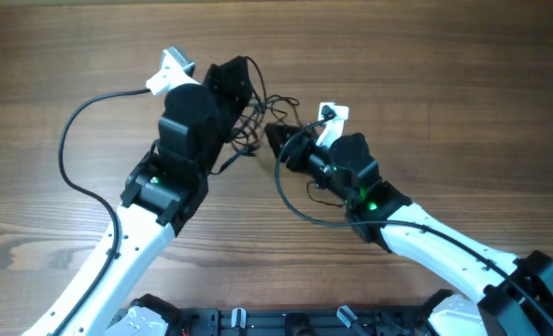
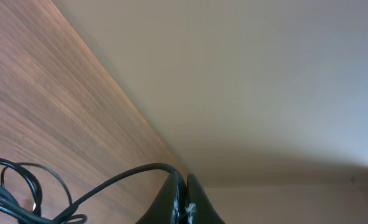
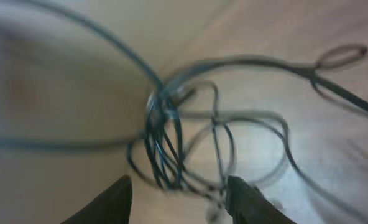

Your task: Untangle cables

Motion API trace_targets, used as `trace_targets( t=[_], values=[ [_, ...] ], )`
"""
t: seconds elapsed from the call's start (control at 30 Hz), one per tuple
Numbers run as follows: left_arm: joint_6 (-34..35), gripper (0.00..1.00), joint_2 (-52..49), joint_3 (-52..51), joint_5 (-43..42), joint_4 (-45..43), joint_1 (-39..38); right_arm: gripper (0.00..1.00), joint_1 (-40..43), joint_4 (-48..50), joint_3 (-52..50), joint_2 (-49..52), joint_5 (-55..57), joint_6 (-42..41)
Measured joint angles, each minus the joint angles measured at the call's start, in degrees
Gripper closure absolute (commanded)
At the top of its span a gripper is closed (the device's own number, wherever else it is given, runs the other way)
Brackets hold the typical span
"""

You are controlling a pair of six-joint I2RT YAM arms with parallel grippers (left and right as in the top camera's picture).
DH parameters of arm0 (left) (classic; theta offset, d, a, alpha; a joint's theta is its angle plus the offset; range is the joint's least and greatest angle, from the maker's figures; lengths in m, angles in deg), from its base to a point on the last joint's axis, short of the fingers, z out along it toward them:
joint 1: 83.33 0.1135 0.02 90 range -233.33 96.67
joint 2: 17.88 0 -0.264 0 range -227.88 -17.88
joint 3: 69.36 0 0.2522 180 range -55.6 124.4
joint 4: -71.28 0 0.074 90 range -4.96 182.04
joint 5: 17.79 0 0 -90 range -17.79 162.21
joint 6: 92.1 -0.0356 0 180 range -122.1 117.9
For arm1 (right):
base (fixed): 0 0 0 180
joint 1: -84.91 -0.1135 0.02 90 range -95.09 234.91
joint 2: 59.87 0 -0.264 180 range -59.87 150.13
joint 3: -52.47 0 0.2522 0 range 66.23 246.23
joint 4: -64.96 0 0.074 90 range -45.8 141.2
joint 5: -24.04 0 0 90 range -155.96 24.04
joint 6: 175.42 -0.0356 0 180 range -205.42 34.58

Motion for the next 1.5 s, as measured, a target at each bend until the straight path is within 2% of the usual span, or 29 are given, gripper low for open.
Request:
trace_targets(
  t=[0.1,0.23,0.37,0.47,0.5,0.53,0.57,0.67,0.73,0.8,0.9,0.97,1.0,1.07,1.13,1.17,1.2,1.23,1.27,1.3,1.33,1.37,1.43,1.47,1.5],
  values=[
    [0.0,0.96,0.6,0.0,0.0,0.0,-1.0,0.49,0.0,4.2,0.0,3.0,2.4,-1.0],
    [0.0,0.96,1.6,0.0,-0.3,0.0,-1.2,0.48,0.0,5.1,0.0,6.1,2.8,-1.4],
    [0.0,0.96,1.7,0.0,-3.8,0.0,-1.2,0.44,0.0,8.3,-0.1,6.7,2.8,-0.8],
    [0.0,0.96,1.7,0.0,-5.6,-0.1,-1.3,0.46,0.0,9.0,-0.1,6.8,2.9,-0.6],
    [0.0,0.96,1.7,0.0,-5.7,-0.3,-1.5,0.55,0.0,9.0,-0.1,6.8,2.9,-0.4],
    [0.0,0.96,1.7,0.0,-6.1,-1.0,-2.1,0.86,0.0,9.1,-0.1,6.8,3.0,0.1],
    [0.0,0.96,1.7,0.0,-6.4,-2.0,-3.1,0.95,0.0,9.3,-0.1,7.1,3.0,0.2],
    [-0.4,0.96,1.7,0.0,-7.0,-2.0,-4.7,0.95,1.0,7.7,0.1,8.2,3.1,1.6],
    [-3.4,0.96,1.7,-0.2,-7.5,-0.9,-3.9,0.96,4.8,2.3,1.0,8.1,2.9,3.7],
    [-6.9,0.96,2.0,-1.0,-8.6,-0.1,-1.7,0.96,10.1,-8.9,2.7,5.9,2.4,4.5],
    [-13.1,0.96,11.2,-0.7,-7.8,-2.0,8.3,0.96,24.3,-27.8,0.7,4.7,3.9,8.0],
    [-15.5,0.96,16.5,0.7,-7.1,1.4,13.5,0.95,33.4,-34.8,0.4,1.4,3.9,12.5],
    [-16.0,0.96,18.8,0.8,-6.9,3.0,18.1,0.95,36.6,-35.5,0.4,-0.4,2.2,15.2],
    [-16.7,0.91,18.8,1.0,-6.7,7.9,21.3,0.95,40.6,-33.4,0.4,-3.3,-6.3,22.9],
    [-17.0,0.88,16.9,0.9,-7.2,12.7,21.6,0.95,40.7,-26.0,0.1,-3.9,-22.9,28.5],
    [-17.0,0.84,16.1,0.8,-7.7,13.4,21.6,0.92,40.5,-19.3,-0.2,-3.9,-30.7,28.3],
    [-17.0,0.78,15.0,0.8,-8.7,13.8,21.6,0.63,40.0,-12.7,-0.5,-4.0,-37.5,27.3],
    [-17.0,0.73,13.7,0.8,-9.8,13.9,21.6,0.18,38.3,-2.5,-0.3,-4.0,-46.4,25.2],
    [-17.1,0.62,12.1,0.8,-11.0,13.9,21.6,0.0,35.9,5.5,0.1,-4.3,-53.1,23.5],
    [-17.4,0.58,10.1,0.8,-12.8,14.0,21.6,0.0,33.1,7.3,0.3,-4.9,-57.4,23.3],
    [-17.6,0.53,8.8,0.8,-14.6,14.1,21.6,0.0,31.9,3.4,0.6,-5.2,-57.5,24.0],
    [-17.6,0.46,7.6,0.8,-16.0,14.1,21.6,0.0,31.4,-5.4,0.8,-5.2,-54.4,25.0],
    [-17.6,0.32,5.7,0.8,-19.6,14.3,21.6,0.0,31.7,-22.7,1.3,-4.2,-38.9,22.7],
    [-17.6,0.25,5.4,0.8,-20.8,15.0,21.6,0.0,31.5,-34.6,1.9,-4.3,-29.3,17.5],
    [-17.7,0.17,5.2,0.8,-22.1,16.7,21.6,0.0,31.7,-42.4,0.7,-4.0,-19.6,12.9]
  ],
)
